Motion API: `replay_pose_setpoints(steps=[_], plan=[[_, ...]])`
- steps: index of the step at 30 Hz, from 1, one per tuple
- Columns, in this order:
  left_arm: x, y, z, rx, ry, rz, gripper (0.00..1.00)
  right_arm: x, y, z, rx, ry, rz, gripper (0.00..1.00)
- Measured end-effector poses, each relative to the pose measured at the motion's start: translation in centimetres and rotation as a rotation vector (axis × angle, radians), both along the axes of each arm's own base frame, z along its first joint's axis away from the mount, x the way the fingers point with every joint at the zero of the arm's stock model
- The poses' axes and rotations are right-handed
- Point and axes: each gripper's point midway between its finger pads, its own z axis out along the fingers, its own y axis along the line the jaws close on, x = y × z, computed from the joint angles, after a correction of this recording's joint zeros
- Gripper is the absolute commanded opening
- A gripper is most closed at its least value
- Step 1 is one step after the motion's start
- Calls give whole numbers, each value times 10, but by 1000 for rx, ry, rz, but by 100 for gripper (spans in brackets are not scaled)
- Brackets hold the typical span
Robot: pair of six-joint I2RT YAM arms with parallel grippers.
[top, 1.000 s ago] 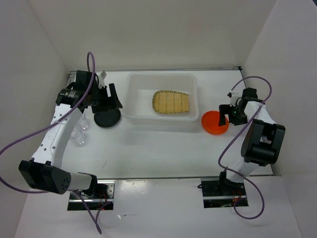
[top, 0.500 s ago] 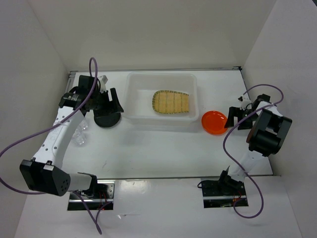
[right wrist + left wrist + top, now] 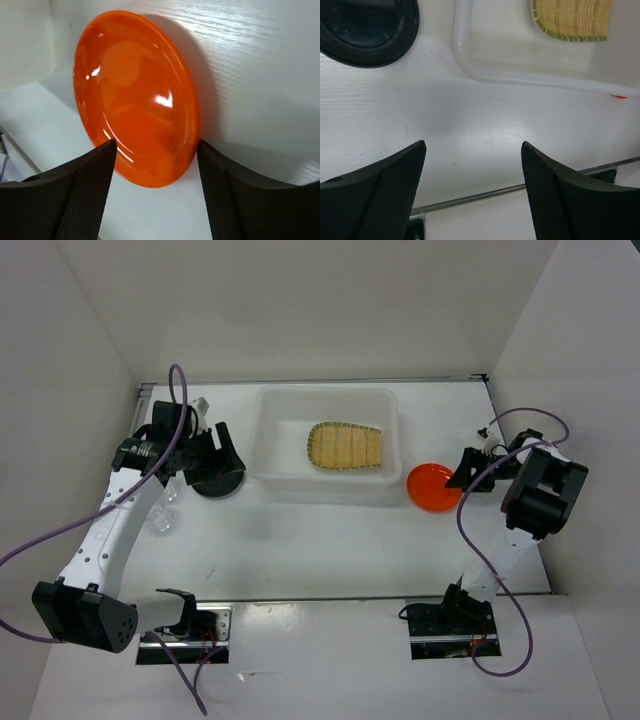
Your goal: Place the mixed dishes into the plastic bin
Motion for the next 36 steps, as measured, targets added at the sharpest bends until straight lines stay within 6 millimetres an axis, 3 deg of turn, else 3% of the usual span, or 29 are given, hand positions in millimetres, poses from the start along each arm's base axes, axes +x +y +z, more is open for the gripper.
replay_pose_setpoints(steps=[7, 12, 17, 20, 28, 36], plan=[[0, 1, 0, -6, 8, 23, 84, -2, 14, -4, 104, 13, 8, 55], [0, 1, -3, -1, 28, 22, 85, -5, 20, -9, 148, 41, 2, 37], [4, 0, -3, 0, 36, 22, 85, -10, 25, -16, 168, 80, -3, 9], [4, 0, -3, 1, 37, 23, 85, -13, 27, -18, 182, 108, -15, 0], [5, 1, -3, 4, 34, 26, 86, -24, 21, -18, 186, 147, -34, 0], [6, 2, -3, 8, 32, 30, 86, -65, -22, -13, 135, 192, -32, 0]])
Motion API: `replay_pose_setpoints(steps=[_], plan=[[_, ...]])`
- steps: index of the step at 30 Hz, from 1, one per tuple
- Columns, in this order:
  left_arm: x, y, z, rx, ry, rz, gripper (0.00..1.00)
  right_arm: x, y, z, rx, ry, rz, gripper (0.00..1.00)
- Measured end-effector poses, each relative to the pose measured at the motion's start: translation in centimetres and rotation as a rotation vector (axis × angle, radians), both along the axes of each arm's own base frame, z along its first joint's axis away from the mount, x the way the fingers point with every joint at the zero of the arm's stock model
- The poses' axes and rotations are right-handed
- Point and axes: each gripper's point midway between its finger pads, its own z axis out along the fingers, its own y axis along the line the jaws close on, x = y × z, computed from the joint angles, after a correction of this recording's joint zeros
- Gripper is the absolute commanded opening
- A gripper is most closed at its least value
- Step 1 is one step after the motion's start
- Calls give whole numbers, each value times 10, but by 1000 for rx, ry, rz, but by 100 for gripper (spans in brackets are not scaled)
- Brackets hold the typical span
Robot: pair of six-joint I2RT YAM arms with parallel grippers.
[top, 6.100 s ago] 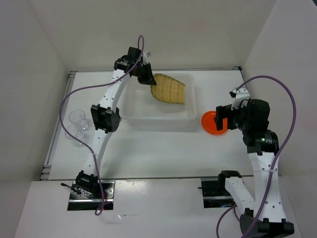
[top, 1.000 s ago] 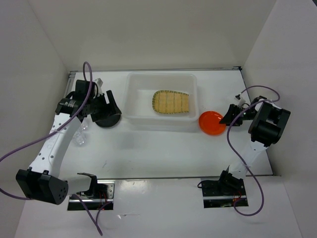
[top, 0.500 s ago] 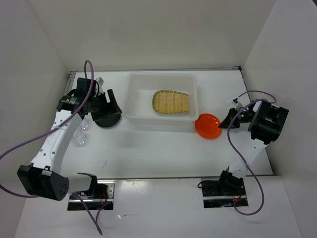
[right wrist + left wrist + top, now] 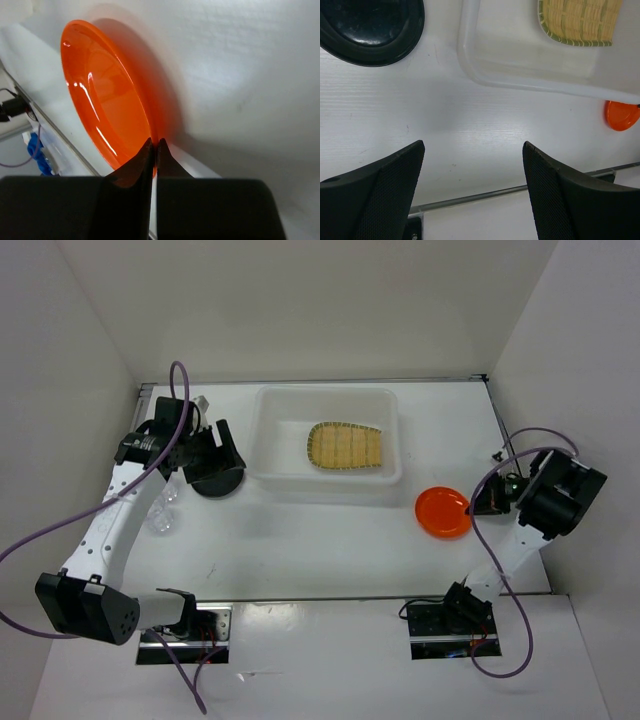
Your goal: Place the mixed dishes into the plastic bin
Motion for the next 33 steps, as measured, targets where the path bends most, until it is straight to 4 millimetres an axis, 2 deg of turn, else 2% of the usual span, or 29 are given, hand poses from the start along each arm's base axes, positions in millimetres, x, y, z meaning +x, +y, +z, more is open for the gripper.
replay_pose_setpoints(steps=[4, 8, 11, 15, 22, 25, 27, 30, 33], plan=[[2, 0, 1, 1, -7, 0, 86, -12, -16, 12, -6, -7, 19, 0], [2, 0, 1, 3, -12, -1, 86, -4, -13, 32, -36, -45, 57, 0], [3, 1, 2, 4, -16, 0, 86, 18, -2, 64, -77, -127, 96, 0], [4, 1, 2, 4, -18, 0, 86, 59, 11, 116, -103, -283, 111, 0], [3, 1, -2, 5, -11, 2, 86, 109, 8, 198, -148, -474, 64, 0], [3, 3, -4, 6, -7, 6, 86, 125, 32, 228, -142, -539, 100, 0], [3, 3, -3, 7, -9, 8, 86, 133, 64, 240, -122, -568, 162, 0], [3, 4, -3, 9, -11, 5, 86, 137, 123, 242, -73, -570, 287, 0], [2, 6, -3, 19, -13, -3, 87, 145, 171, 234, -45, -557, 392, 0]])
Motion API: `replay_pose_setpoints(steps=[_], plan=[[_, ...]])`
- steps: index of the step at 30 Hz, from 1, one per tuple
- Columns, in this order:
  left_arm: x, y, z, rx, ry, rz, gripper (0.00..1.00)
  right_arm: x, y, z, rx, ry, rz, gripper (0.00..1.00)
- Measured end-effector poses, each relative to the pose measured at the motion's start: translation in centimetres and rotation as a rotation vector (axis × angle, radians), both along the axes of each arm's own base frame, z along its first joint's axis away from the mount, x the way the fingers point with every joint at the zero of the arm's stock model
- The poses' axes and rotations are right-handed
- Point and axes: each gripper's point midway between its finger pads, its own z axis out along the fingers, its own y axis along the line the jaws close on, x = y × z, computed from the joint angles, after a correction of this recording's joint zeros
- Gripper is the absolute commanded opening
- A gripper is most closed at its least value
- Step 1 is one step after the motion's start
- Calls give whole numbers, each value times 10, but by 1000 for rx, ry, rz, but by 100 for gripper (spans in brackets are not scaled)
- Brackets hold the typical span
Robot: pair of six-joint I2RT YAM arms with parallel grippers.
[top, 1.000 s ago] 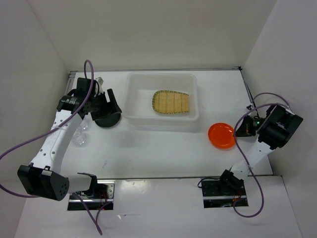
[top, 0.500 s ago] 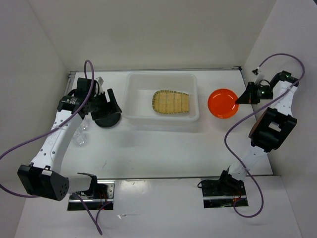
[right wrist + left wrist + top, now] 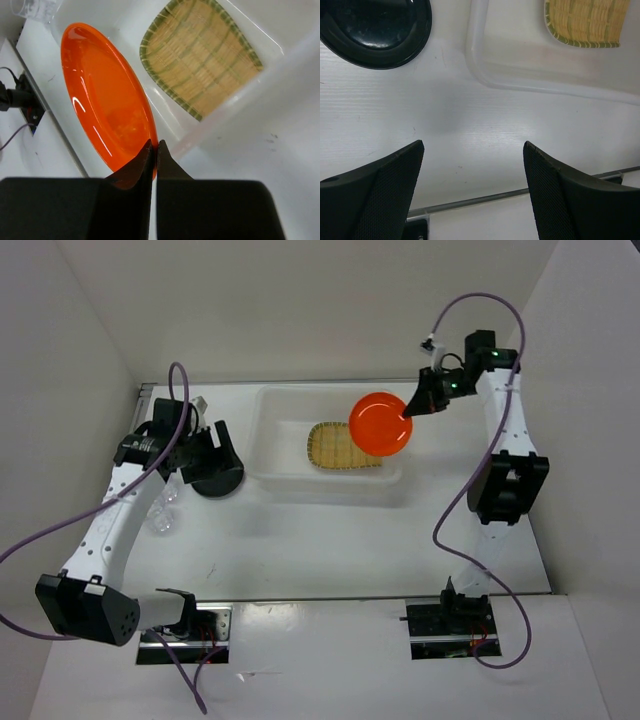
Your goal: Place the mixed dishes into the plastic bin
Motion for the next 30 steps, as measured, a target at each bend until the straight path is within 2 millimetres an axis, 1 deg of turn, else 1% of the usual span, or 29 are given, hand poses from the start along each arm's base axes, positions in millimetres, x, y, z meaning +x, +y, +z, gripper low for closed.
replay_pose_setpoints(steps=[2, 5, 8, 12, 16, 21, 24, 28, 30], plan=[[-2, 1, 1, 2, 0, 0, 87, 7, 26, -8, -14, 7, 50, 0], [-7, 3, 1, 3, -3, 4, 87, 20, 49, -20, -34, 17, 87, 0], [-15, 6, 1, 2, 0, 10, 87, 37, 68, -32, -62, 6, 110, 0], [-24, 7, 4, 0, -3, 14, 87, 56, 86, -52, -96, -1, 126, 0], [-31, 8, 1, 0, 10, 18, 87, 66, 105, -73, -129, 6, 143, 0], [-34, 9, -5, -7, 36, 41, 87, 82, 117, -97, -167, 0, 137, 0], [-33, 9, -7, -10, 46, 47, 87, 89, 115, -114, -192, 15, 120, 0], [-30, 8, -13, -13, 73, 63, 87, 101, 109, -130, -229, 18, 88, 0], [-29, 8, -16, -10, 85, 66, 87, 104, 107, -138, -244, 24, 77, 2]])
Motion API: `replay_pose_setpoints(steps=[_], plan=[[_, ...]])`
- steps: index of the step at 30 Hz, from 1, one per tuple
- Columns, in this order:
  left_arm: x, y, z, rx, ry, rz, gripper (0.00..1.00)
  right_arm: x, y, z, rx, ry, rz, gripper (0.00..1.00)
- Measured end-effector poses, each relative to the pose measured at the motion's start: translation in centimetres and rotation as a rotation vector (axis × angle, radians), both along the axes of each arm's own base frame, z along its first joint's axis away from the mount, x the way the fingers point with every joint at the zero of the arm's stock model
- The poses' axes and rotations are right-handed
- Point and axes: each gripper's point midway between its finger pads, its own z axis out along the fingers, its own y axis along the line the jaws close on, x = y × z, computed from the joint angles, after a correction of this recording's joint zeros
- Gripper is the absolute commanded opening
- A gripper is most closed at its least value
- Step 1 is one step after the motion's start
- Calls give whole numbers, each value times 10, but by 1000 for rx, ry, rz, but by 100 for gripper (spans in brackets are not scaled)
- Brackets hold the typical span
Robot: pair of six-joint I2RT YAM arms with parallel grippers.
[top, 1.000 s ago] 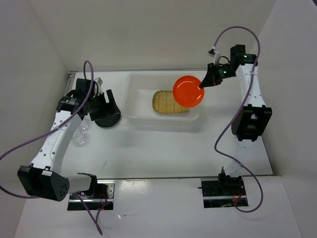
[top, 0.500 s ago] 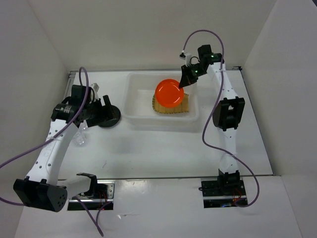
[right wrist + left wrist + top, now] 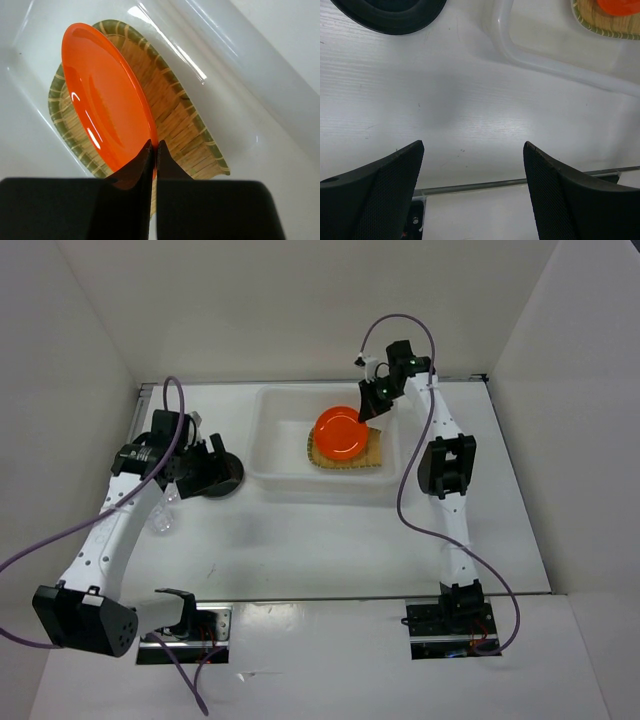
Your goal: Place the mixed dishes into the plastic bin
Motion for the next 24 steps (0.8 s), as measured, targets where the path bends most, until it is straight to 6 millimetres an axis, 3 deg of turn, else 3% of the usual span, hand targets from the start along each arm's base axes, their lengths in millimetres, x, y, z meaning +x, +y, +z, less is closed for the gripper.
replay_pose_setpoints(steps=[5, 8, 9, 10, 12, 13, 17, 19, 20, 21, 22, 24], plan=[[2, 1, -3, 6, 11, 7, 87, 5, -2, -13, -28, 6, -16, 4], [2, 2, -3, 9, 11, 11, 87, 7, -3, -23, -47, 13, -23, 13], [2, 2, -3, 9, 10, 11, 87, 7, -2, -24, -50, 16, -25, 20], [2, 2, -3, 10, 10, 12, 87, 6, -2, -25, -53, 18, -26, 43], [3, 2, -3, 10, 8, 12, 87, 6, -1, -26, -62, 21, -34, 58], [4, 2, -3, 9, 4, 12, 87, 7, -3, -26, -68, 19, -37, 72], [7, 1, -7, -2, -7, 27, 87, 10, -5, -23, -87, 3, -51, 93], [3, 1, -16, -5, 1, 32, 87, 12, -5, -19, -91, -7, -59, 98], [1, 1, -20, -11, 1, 34, 94, 12, -6, -15, -97, -16, -65, 98], [-1, 0, -24, -14, 2, 38, 94, 13, -7, -12, -100, -22, -68, 98], [-1, -1, -26, -29, -9, 46, 100, 13, -8, -5, -104, -34, -73, 98], [-4, -2, -30, -55, -34, 60, 100, 15, -12, 16, -104, -70, -86, 98]])
